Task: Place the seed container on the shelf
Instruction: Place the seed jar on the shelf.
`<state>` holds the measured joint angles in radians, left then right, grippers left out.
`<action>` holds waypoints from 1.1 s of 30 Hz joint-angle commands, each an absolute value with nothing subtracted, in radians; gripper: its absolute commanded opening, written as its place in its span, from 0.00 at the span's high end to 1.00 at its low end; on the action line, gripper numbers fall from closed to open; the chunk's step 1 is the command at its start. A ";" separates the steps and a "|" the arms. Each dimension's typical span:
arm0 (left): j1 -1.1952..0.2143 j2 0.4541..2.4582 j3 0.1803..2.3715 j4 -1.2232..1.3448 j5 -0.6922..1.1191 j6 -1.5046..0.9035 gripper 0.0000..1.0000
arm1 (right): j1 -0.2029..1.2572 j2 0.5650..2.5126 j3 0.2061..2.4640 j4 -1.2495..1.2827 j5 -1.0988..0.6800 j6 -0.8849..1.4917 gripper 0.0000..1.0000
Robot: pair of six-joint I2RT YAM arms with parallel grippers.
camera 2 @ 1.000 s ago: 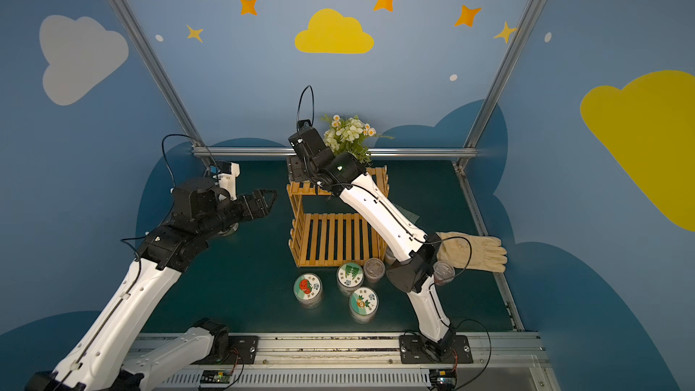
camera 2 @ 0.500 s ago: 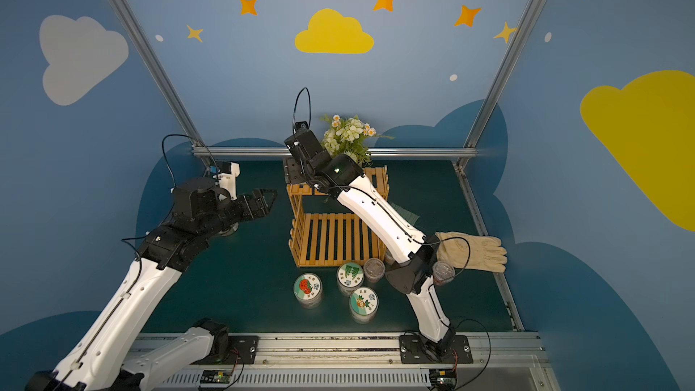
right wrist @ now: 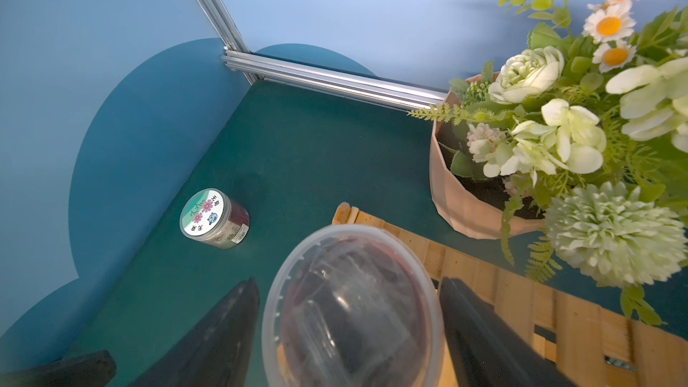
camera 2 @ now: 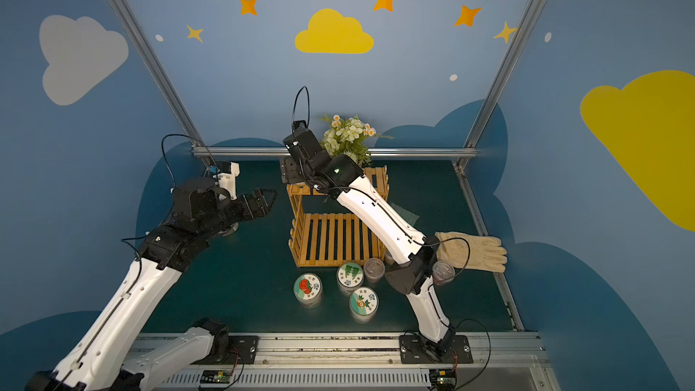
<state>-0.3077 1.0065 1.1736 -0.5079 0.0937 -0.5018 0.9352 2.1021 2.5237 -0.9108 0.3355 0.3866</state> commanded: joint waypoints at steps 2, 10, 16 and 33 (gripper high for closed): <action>-0.303 0.997 1.176 -0.492 0.100 -0.500 0.00 | 0.940 2.108 2.554 -0.900 0.364 0.388 0.20; -0.304 0.996 1.175 -0.491 0.101 -0.502 0.00 | 0.941 2.111 2.554 -0.920 0.396 0.371 0.29; -0.304 1.000 1.177 -0.487 0.107 -0.505 0.00 | 0.940 2.113 2.548 -0.919 0.385 0.374 0.29; -0.303 0.994 1.184 -0.497 0.112 -0.502 0.00 | 0.914 2.085 2.551 -0.912 0.231 0.328 0.05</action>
